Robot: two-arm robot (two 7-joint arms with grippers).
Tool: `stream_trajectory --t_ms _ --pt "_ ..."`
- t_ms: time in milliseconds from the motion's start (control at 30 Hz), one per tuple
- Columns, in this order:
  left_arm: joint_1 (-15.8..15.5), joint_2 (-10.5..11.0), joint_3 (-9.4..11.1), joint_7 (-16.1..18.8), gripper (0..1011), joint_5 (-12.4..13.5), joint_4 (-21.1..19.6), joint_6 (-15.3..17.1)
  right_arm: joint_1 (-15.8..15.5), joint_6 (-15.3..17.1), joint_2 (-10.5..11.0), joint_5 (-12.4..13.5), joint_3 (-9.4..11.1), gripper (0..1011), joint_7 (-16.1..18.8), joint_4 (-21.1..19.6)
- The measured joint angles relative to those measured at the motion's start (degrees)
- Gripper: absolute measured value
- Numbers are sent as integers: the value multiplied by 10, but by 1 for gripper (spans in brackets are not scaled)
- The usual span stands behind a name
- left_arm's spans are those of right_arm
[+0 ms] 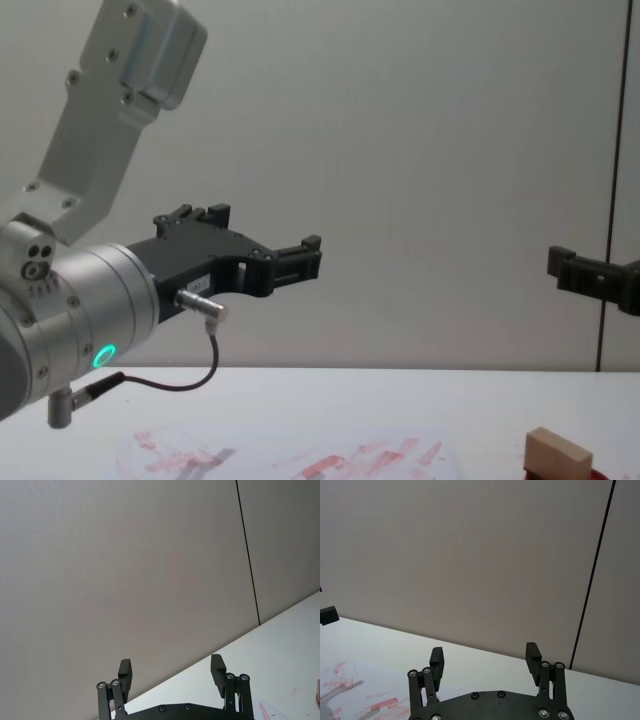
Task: Use the one hand to pick up the stamp and affix it onto the A4 paper.
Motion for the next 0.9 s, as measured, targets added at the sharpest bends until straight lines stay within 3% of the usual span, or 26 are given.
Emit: stream_trajectory --t_ms 667,900 --pt "0 0 0 0 1002 0 0 0 0 1 0 0 0 1001 1 1" --pt "0 0 0 0 1002 0 0 0 4 12 3 -1 1 1001 22 10"
